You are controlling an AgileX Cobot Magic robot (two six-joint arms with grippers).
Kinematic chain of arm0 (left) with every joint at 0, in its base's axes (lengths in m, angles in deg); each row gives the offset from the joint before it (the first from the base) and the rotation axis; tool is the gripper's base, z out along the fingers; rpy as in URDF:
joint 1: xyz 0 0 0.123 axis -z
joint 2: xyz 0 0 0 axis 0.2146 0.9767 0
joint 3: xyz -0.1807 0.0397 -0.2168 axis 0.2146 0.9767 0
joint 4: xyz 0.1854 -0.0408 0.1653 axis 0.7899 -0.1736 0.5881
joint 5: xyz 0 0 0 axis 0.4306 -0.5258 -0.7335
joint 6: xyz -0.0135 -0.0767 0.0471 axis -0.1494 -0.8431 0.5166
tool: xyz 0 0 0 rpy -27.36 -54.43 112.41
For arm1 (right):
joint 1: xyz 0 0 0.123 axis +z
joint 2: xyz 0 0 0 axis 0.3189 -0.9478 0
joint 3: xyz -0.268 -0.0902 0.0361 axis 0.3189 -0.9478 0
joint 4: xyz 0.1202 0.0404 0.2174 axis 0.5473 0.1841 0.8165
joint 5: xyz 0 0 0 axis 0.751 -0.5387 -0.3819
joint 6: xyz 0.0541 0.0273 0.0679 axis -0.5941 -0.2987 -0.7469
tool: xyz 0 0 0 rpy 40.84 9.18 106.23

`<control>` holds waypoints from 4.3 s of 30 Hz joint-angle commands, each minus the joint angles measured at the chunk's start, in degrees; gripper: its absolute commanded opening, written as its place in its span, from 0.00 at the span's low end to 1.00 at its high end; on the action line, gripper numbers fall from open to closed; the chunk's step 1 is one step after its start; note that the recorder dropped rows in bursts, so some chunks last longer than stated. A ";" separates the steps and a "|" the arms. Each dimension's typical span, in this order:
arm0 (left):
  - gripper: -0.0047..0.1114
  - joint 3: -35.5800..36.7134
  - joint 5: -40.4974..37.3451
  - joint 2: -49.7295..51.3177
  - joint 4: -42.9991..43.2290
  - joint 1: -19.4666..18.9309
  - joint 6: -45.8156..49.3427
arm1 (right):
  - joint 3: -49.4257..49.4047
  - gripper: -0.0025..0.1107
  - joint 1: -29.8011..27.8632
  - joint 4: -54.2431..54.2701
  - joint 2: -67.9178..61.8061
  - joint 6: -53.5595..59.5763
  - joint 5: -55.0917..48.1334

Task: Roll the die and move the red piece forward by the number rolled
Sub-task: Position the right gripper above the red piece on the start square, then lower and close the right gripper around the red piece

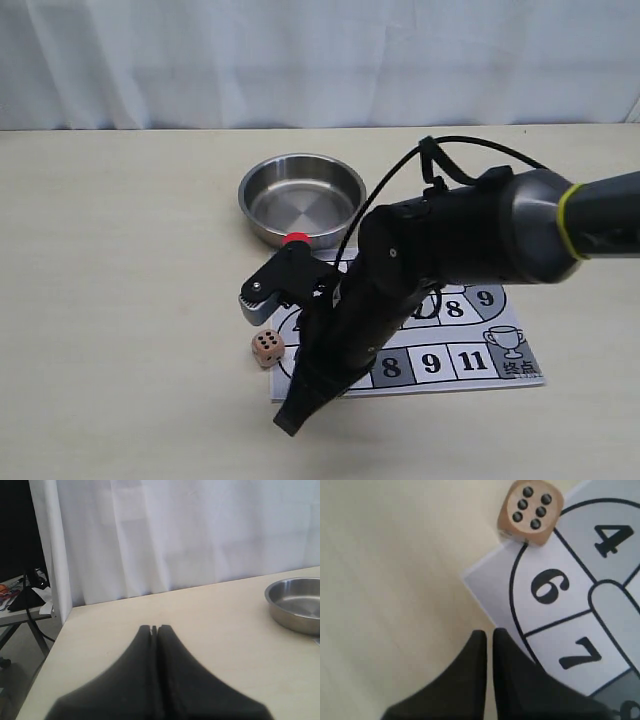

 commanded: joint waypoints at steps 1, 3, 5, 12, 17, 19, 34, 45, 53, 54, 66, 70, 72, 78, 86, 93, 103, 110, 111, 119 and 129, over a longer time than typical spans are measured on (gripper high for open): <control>0.04 0.11 0.79 -0.02 -0.03 0.43 0.05 | 4.04 0.06 0.07 1.17 -3.59 0.59 -1.26; 0.04 0.11 1.36 -0.02 0.08 0.43 0.34 | 4.54 0.06 0.07 1.17 -4.50 0.59 -0.08; 0.04 0.11 2.46 -0.02 0.08 0.43 0.34 | 4.68 0.06 0.07 1.17 -5.20 0.62 1.05; 0.04 0.11 2.60 -0.02 0.08 0.43 0.34 | 4.68 0.06 0.07 -2.39 -7.24 0.91 2.92; 0.04 0.11 2.71 -0.02 0.08 0.43 0.34 | 4.68 0.06 0.07 -3.18 -7.74 0.91 3.33; 0.04 0.11 2.71 -0.02 0.08 0.43 0.34 | 4.68 0.06 0.07 -3.18 -7.74 0.91 3.74; 0.04 0.11 0.81 -0.02 -1.99 0.43 -0.36 | 4.68 0.06 0.07 -3.18 -7.74 0.68 3.88; 0.04 0.11 0.81 -0.02 -1.49 0.43 -0.36 | 8.41 0.06 -1.32 -8.77 -4.75 -13.76 -3.36; 0.04 0.11 0.81 -0.02 -1.49 0.43 -0.36 | 11.73 0.13 -8.84 -6.09 -4.26 -19.69 -6.88; 0.04 0.11 0.81 -0.02 -1.49 0.43 -0.36 | 11.73 0.17 -9.88 -4.87 -4.26 -19.69 -5.87; 0.04 0.11 0.81 -0.02 -1.25 0.43 -0.36 | 11.73 0.55 -9.72 1.82 -5.47 -14.94 15.98; 0.04 0.11 0.81 -0.02 -1.25 0.43 -0.36 | 11.73 0.55 -7.89 1.59 -7.75 -14.54 24.32; 0.04 0.11 0.81 -0.02 -1.25 0.43 -0.36 | 11.73 0.55 -7.91 1.80 -9.09 -14.54 27.43; 0.04 0.11 0.81 -0.02 -1.25 0.43 -0.36 | 11.73 0.55 -7.91 2.64 -12.48 -14.67 33.28; 0.04 0.11 0.81 -0.02 -1.25 0.43 -0.36 | 11.73 0.55 -8.01 2.64 -13.08 -14.67 33.95; 0.04 0.11 0.78 -0.02 -1.37 0.43 -0.36 | 11.73 0.55 -8.01 2.64 -13.65 -14.67 31.98; 0.04 0.11 0.78 -0.02 -1.37 0.43 -0.36 | 11.73 0.55 -8.01 2.64 -13.65 -14.67 33.56; 0.04 0.11 0.78 -0.02 -1.37 0.43 -0.36 | 11.83 0.55 -8.11 2.64 -13.01 -14.67 34.36; 0.04 0.11 0.78 -0.02 -1.37 0.43 -0.36 | 11.83 0.55 -8.11 2.64 -12.48 -14.67 33.95; 0.04 0.11 0.78 -0.02 -1.25 0.43 -0.36 | 11.83 0.55 -8.20 4.35 -8.66 -18.86 23.24; 0.04 0.11 0.78 -0.02 -1.25 0.43 -0.36 | 16.36 0.55 -9.92 4.23 -8.76 -30.60 10.68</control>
